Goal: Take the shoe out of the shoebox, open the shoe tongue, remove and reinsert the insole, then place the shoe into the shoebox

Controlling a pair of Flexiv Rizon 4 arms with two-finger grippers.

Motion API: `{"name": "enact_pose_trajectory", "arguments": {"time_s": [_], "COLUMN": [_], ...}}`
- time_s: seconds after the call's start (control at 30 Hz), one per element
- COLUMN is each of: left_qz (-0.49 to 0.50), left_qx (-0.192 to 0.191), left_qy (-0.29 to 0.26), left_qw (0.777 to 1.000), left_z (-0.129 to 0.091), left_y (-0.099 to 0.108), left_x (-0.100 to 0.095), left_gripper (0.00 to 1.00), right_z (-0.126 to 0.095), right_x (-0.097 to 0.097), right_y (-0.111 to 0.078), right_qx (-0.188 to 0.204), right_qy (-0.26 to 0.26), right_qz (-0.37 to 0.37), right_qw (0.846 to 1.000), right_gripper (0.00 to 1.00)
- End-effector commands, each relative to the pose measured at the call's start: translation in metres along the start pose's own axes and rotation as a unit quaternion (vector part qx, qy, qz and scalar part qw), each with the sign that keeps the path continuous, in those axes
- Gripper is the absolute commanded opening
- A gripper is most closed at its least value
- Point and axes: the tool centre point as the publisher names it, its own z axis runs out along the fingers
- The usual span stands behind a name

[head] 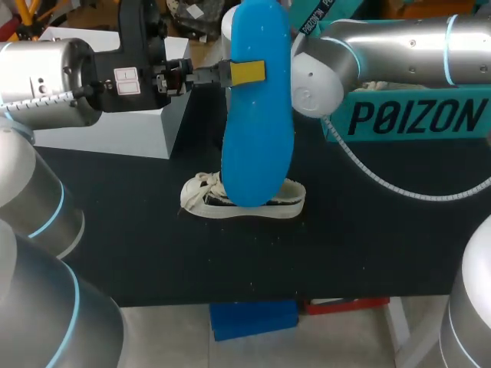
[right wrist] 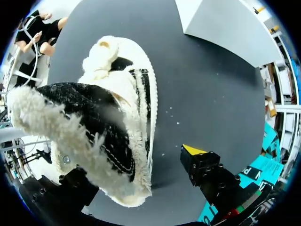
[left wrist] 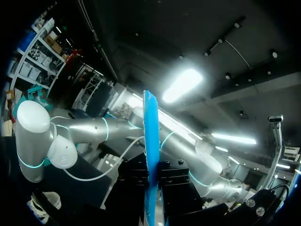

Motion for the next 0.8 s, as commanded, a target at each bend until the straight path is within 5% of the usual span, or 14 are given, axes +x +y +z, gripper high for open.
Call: {"name": "enact_pose_trajectory", "arguments": {"time_s": [0.03, 0.8], "left_qz": [-0.001, -0.001], "left_qx": [-0.001, -0.001], "left_qy": [-0.002, -0.002], "left_qw": [1.0, 1.0], "left_z": [0.0005, 0.0005], "left_y": [-0.0002, -0.0002], "left_x": [0.0006, 0.0006], "left_gripper": [0.0, 0.0], "right_z": [0.0097, 0.0097], "right_x": [-0.0007, -0.0007], "right_y": [0.0057, 0.0057], "right_qx": [-0.001, -0.001], "right_qy": [0.01, 0.01], "right_qz": [0.0, 0.0], "right_qw": [1.0, 1.0], "right_gripper": [0.0, 0.0]}}
